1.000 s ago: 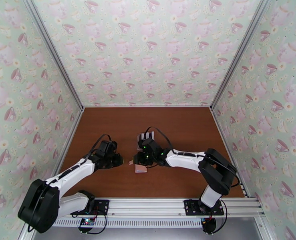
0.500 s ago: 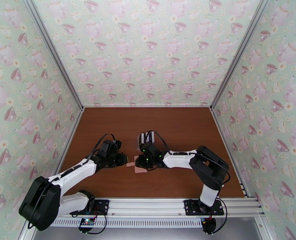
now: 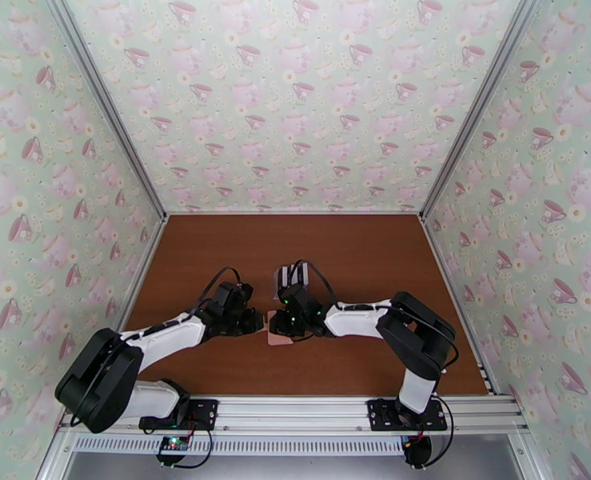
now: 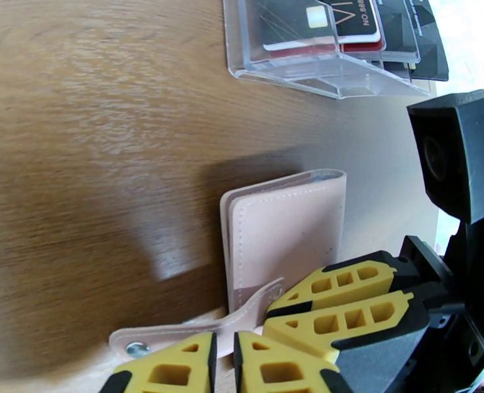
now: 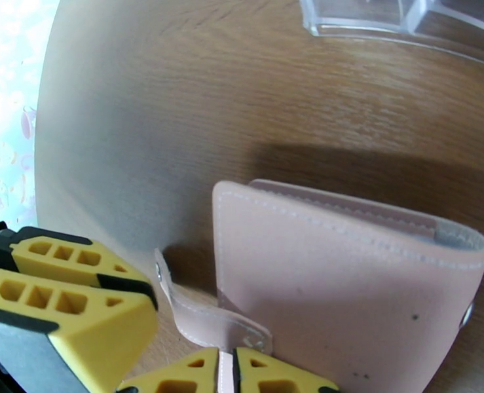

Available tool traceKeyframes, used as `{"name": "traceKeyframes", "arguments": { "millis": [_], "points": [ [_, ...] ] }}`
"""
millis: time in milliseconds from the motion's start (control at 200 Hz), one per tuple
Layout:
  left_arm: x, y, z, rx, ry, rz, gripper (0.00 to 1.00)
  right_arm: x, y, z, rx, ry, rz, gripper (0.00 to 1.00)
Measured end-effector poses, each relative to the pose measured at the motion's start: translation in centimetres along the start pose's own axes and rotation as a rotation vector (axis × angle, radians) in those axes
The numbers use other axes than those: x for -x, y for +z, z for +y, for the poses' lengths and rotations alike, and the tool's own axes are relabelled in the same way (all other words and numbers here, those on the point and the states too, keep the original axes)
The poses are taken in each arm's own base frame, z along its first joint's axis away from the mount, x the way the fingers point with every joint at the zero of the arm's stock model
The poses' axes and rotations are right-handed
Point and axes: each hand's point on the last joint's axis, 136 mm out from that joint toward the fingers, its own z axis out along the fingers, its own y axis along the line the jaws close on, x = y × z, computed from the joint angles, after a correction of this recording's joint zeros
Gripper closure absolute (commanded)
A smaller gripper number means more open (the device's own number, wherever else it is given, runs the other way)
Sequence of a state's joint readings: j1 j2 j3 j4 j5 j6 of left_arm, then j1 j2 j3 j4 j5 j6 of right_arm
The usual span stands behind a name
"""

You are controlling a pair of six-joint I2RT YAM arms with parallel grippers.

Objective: Put the credit cards into the card holder

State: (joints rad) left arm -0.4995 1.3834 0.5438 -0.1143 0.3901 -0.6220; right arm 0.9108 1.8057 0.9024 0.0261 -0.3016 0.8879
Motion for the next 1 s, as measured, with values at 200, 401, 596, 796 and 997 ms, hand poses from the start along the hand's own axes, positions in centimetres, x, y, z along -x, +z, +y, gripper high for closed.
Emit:
{"name": "traceKeyframes", "arguments": {
  "millis": [200,401,596,796,997],
  "points": [
    [0.0,0.4,0.1,0.0,0.0,0.005,0.82,0.0,0.0,0.0,-0.001,-0.001,-0.001,0.85],
    [-0.7,1.2,0.8,0.019,-0.009,0.036,0.82,0.1,-0.1,0.0,-0.006,-0.002,0.0,0.84],
    [-1.0,1.5,1.5,0.048,-0.014,0.049,0.82,0.2,-0.7,0.3,-0.013,-0.027,-0.003,0.58],
    [-0.9,1.6,1.6,0.059,0.0,0.047,0.83,1.1,-3.2,0.9,-0.016,-0.042,-0.034,0.42],
    [-0.7,1.8,1.4,0.06,0.003,0.049,0.83,2.7,-6.1,0.8,0.003,-0.032,-0.102,0.4]
  ]
}}
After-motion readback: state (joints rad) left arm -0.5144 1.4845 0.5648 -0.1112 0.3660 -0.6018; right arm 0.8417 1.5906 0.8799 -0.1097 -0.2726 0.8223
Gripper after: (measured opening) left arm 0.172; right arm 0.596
